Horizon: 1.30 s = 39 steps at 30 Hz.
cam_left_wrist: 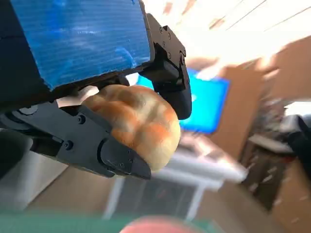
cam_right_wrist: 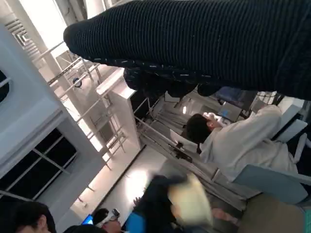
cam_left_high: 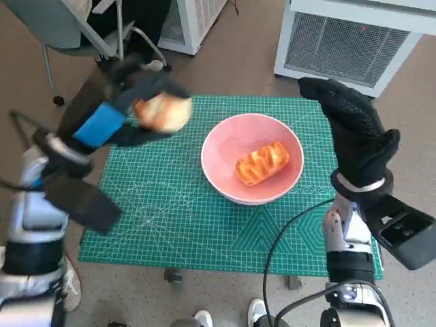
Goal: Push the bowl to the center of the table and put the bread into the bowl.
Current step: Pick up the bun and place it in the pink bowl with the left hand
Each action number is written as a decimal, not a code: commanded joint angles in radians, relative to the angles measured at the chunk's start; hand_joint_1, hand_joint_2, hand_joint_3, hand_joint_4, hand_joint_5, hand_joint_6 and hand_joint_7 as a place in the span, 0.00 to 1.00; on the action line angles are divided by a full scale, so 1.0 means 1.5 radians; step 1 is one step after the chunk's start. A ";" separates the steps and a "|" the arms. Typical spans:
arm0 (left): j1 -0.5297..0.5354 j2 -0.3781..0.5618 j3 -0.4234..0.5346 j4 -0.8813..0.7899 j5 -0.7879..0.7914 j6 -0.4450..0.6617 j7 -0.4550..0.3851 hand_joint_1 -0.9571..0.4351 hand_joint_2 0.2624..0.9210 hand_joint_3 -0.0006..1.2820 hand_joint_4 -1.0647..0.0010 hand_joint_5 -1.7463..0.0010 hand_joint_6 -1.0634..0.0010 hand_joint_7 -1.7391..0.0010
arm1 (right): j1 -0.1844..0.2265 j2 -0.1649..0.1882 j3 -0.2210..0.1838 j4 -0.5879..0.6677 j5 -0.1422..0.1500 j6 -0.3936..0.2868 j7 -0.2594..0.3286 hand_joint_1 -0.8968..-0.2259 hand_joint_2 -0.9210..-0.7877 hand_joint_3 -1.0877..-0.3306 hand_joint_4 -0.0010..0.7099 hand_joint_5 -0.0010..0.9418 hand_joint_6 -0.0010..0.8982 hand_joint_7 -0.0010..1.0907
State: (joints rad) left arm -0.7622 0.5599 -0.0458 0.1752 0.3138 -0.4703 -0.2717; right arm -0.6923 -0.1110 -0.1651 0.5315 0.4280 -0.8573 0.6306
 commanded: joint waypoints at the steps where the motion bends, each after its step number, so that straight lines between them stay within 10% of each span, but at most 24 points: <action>1: -0.073 -0.031 -0.044 0.074 0.015 -0.041 -0.002 0.69 1.00 0.05 0.39 0.35 0.37 0.31 | -0.001 0.002 -0.002 0.011 -0.003 0.002 0.001 0.48 0.00 0.33 0.00 0.49 0.00 0.62; 25: -0.217 -0.195 -0.207 0.456 0.130 0.020 0.015 0.69 1.00 0.10 0.44 0.32 0.45 0.26 | 0.000 -0.005 0.000 0.002 0.002 -0.005 0.009 0.45 0.00 0.34 0.00 0.50 0.00 0.61; 29: -0.220 -0.202 -0.225 0.482 0.138 0.058 -0.025 0.59 1.00 0.04 0.63 0.84 0.57 0.78 | 0.003 -0.008 -0.001 -0.001 0.004 0.000 0.009 0.43 0.00 0.34 0.00 0.49 0.00 0.61; 39: -0.211 -0.187 -0.248 0.443 0.146 0.152 -0.120 0.39 0.98 0.00 0.98 1.00 0.80 0.99 | 0.007 -0.007 -0.005 -0.011 0.003 0.010 0.004 0.45 0.00 0.34 0.00 0.48 0.00 0.60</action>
State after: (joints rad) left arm -1.0600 0.2658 -0.4182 0.8852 0.5363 -0.2618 -0.4270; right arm -0.7046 -0.1153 -0.1693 0.5219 0.4289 -0.8581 0.6351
